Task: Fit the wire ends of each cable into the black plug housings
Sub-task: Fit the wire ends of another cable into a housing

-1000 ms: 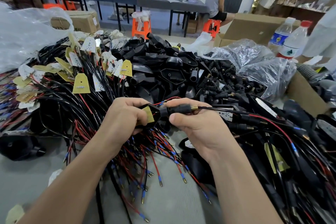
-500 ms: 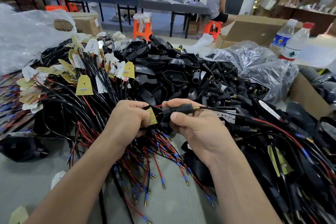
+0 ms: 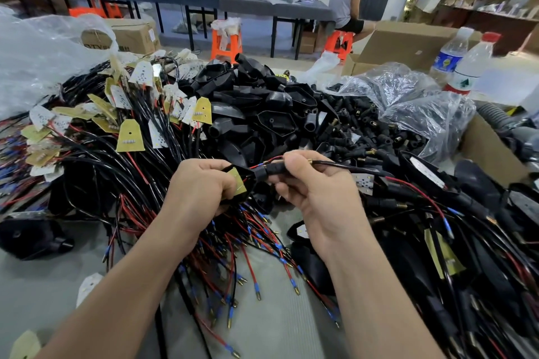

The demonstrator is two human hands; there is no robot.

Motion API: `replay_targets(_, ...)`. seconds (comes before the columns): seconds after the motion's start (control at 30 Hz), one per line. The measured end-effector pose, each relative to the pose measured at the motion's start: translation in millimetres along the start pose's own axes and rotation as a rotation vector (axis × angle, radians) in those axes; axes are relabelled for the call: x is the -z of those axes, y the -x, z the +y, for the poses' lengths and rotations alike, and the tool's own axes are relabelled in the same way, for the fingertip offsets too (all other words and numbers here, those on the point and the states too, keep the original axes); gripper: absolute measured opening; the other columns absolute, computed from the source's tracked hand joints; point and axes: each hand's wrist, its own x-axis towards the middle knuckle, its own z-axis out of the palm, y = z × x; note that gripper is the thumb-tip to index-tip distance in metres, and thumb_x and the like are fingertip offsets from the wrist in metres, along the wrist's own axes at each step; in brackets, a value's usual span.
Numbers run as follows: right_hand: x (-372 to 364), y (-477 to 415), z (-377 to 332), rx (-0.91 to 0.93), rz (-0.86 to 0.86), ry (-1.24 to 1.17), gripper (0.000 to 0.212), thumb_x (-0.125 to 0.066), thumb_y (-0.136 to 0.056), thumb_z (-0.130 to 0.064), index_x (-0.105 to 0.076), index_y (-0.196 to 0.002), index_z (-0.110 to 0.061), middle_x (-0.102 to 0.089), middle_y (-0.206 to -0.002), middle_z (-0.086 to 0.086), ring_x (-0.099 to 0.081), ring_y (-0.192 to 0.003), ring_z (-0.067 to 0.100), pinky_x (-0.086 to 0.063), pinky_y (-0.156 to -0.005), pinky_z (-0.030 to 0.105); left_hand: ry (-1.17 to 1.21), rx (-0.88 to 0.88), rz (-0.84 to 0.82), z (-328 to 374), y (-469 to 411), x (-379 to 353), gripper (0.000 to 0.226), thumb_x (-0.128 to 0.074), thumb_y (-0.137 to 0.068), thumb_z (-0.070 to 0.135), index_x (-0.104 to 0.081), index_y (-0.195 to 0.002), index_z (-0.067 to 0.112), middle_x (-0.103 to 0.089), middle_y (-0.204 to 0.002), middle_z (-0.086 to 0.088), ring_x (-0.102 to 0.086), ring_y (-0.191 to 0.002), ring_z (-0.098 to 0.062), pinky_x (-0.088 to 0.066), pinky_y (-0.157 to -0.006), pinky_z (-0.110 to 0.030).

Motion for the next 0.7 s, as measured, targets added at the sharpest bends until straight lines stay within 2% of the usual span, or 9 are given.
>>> replay_targets(0.1,-1,0,2,0.051,0.003,0.082,0.010,-0.066,-0.095,-0.001,-0.069,-0.086,-0.006,-0.071,-0.082,0.013,-0.068,-0.073,0.024,-0.057,-0.064,0.025,-0.053,-0.004,0.038,-5,-2,0,0.035,-0.057,-0.041,0.013,-0.077,-0.066,0.025,-0.062,-0.054,0.011,-0.058,-0.063,-0.026,-0.046,-0.048,-0.031)
replay_targets(0.27,7,-1,-5,0.028,-0.058,0.084,0.017,-0.063,-0.095,0.002,-0.071,-0.085,-0.007,-0.072,-0.083,0.009,-0.069,-0.079,0.019,-0.060,-0.071,0.027,0.001,0.018,0.035,-2,4,-7,0.034,-0.054,-0.039,0.011,-0.076,-0.059,0.028,-0.060,-0.049,0.009,-0.058,-0.057,-0.021,-0.046,-0.045,-0.027)
replay_targets(0.33,8,-1,-6,0.009,-0.098,0.080,0.019,-0.060,-0.096,0.004,-0.072,-0.085,-0.007,-0.073,-0.086,0.010,-0.069,-0.084,0.020,-0.060,-0.073,0.028,0.030,0.048,0.026,0,5,-7,0.034,-0.053,-0.039,0.009,-0.075,-0.055,0.028,-0.060,-0.047,0.009,-0.058,-0.059,-0.024,-0.044,-0.044,-0.026)
replay_targets(0.43,10,-1,-7,-0.012,-0.132,0.083,0.017,-0.058,-0.098,0.004,-0.072,-0.091,-0.003,-0.073,-0.091,0.014,-0.071,-0.093,0.025,-0.061,-0.078,0.034,0.017,0.084,-0.099,4,6,-4,0.040,-0.052,-0.042,0.006,-0.077,-0.072,0.009,-0.062,-0.055,-0.006,-0.056,-0.063,-0.030,-0.036,-0.043,-0.024)
replay_targets(0.5,11,-2,-9,-0.027,-0.159,0.082,0.016,-0.057,-0.099,0.002,-0.071,-0.093,-0.003,-0.074,-0.092,0.015,-0.071,-0.097,0.028,-0.062,-0.082,0.038,0.017,0.088,-0.185,7,8,-3,0.041,-0.051,-0.044,0.004,-0.068,-0.079,-0.008,-0.057,-0.060,-0.016,-0.050,-0.066,-0.031,-0.027,-0.045,-0.024)
replay_targets(0.6,13,-1,-10,-0.042,-0.208,0.074,0.020,-0.056,-0.099,0.001,-0.073,-0.090,-0.006,-0.075,-0.093,0.014,-0.072,-0.099,0.028,-0.062,-0.083,0.038,0.017,0.076,-0.203,11,13,-5,0.034,-0.049,-0.043,0.002,-0.058,-0.071,-0.014,-0.049,-0.063,-0.016,-0.042,-0.065,-0.030,-0.022,-0.044,-0.021)
replay_targets(0.7,14,-2,-9,-0.044,-0.236,0.040,0.021,-0.056,-0.099,0.000,-0.073,-0.089,-0.008,-0.075,-0.095,0.013,-0.073,-0.102,0.028,-0.061,-0.081,0.035,0.032,0.082,-0.179,12,13,-8,0.032,-0.048,-0.042,0.002,-0.057,-0.068,-0.014,-0.048,-0.065,-0.017,-0.040,-0.066,-0.031,-0.022,-0.044,-0.020)
